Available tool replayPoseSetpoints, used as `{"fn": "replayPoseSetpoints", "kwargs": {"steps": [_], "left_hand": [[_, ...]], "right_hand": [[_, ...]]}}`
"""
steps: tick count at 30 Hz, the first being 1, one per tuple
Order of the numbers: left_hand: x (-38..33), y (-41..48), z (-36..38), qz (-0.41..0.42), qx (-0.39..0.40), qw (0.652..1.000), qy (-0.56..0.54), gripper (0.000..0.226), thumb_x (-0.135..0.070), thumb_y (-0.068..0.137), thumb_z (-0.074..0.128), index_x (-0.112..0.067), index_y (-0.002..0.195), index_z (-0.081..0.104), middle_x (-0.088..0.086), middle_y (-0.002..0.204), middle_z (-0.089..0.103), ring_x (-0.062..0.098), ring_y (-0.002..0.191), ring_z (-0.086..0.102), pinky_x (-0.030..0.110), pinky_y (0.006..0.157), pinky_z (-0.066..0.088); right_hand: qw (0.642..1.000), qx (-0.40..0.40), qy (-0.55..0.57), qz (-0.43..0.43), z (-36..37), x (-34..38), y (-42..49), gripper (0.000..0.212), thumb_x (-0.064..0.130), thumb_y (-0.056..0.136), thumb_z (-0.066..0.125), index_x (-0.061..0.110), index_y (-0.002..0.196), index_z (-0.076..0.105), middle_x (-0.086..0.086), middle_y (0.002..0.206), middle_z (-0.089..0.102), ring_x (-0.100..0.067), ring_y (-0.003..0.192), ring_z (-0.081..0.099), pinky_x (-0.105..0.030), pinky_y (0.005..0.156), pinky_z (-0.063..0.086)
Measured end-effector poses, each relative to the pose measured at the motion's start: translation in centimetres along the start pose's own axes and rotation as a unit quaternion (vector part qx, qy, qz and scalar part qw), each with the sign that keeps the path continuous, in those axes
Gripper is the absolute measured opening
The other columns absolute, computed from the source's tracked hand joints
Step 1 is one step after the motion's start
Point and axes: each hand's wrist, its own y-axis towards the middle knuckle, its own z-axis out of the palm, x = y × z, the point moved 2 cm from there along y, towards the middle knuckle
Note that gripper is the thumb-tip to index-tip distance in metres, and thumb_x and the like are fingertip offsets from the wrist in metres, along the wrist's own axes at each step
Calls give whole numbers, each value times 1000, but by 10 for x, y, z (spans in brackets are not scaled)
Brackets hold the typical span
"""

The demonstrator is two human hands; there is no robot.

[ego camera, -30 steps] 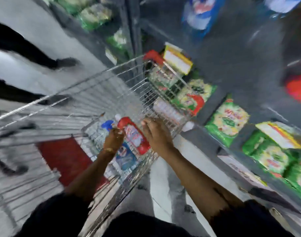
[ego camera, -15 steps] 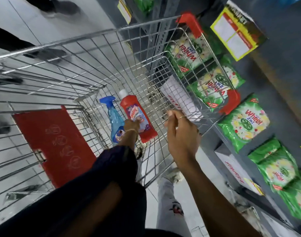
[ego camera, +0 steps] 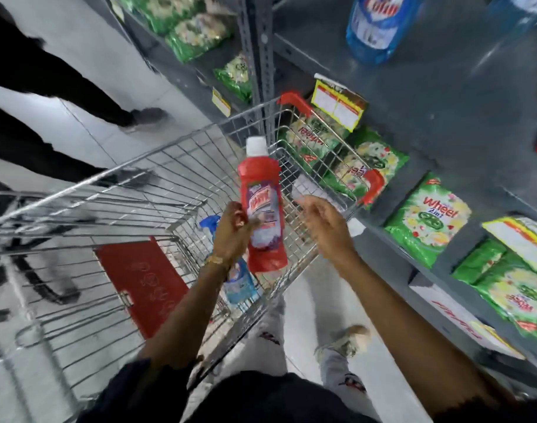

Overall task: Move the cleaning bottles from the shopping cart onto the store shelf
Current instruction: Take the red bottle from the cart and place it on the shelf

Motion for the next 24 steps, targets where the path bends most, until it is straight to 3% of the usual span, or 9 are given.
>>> {"fn": "replayPoseSetpoints", "kwargs": {"steps": [3, 6, 8, 11, 15, 17, 21, 24], "left_hand": [[-59, -45, 3, 48, 74, 996, -8, 29, -5, 83, 65, -3, 105, 47, 20, 101, 67, 29, 86, 66, 30, 59, 55], [-108, -94, 26, 85, 153, 984, -21, 28, -7, 82, 66, -4, 106, 51, 11, 92, 69, 20, 78, 67, 27, 55, 56], [-129, -123, 52, 103, 199, 974, -17, 22, -2, 82, 64, -8, 102, 54, 5, 86, 70, 12, 72, 67, 22, 53, 56], [-144, -157, 91, 103, 273, 957, 5, 23, -7, 85, 61, -9, 107, 55, 5, 93, 71, 11, 76, 69, 23, 57, 58], [-145, -190, 142, 89, 374, 923, 24, 22, -14, 92, 51, -11, 114, 53, 3, 99, 68, 12, 84, 67, 34, 67, 60], [-145, -204, 170, 104, 404, 908, 45, 21, -14, 92, 51, -10, 113, 53, 4, 101, 67, 13, 88, 67, 32, 70, 60], [-149, -226, 212, 133, 437, 887, 68, 22, -13, 92, 52, -9, 113, 53, 0, 94, 67, 1, 74, 67, 14, 51, 52], [-153, -237, 238, 150, 450, 877, 72, 23, -12, 92, 52, -6, 114, 53, -4, 92, 67, -1, 76, 67, 13, 50, 51]], "right_hand": [[994, 55, 86, 32, -27, 16, -30, 57, 71, 74, 53, 31, 114, 59, -3, 127, 62, -15, 115, 57, -38, 101, 44], [979, 86, 183, 35, -54, 38, -72, 36, 49, 73, 63, 22, 95, 68, -6, 102, 71, -20, 94, 64, -34, 85, 54], [979, 59, 193, 15, -80, 48, -102, 35, 42, 73, 67, 15, 95, 68, -10, 98, 68, -24, 92, 65, -31, 80, 56], [978, -10, 207, 6, -124, 45, -144, 33, 28, 78, 62, 9, 104, 66, -8, 102, 74, -22, 93, 69, -30, 73, 59], [970, -88, 224, 10, -180, 34, -198, 33, 28, 74, 62, 13, 103, 66, 1, 93, 77, -16, 88, 72, -24, 67, 58], [966, -126, 226, 4, -204, 26, -223, 36, 30, 73, 61, 13, 104, 65, 5, 89, 78, -13, 85, 72, -23, 66, 58], [958, -174, 229, -17, -235, 17, -253, 22, 25, 81, 57, 16, 99, 65, 9, 81, 78, -10, 79, 73, -20, 62, 57], [953, -196, 228, -37, -257, 11, -265, 15, 17, 89, 53, 17, 98, 66, 10, 79, 77, -8, 76, 73, -18, 60, 55]]}}
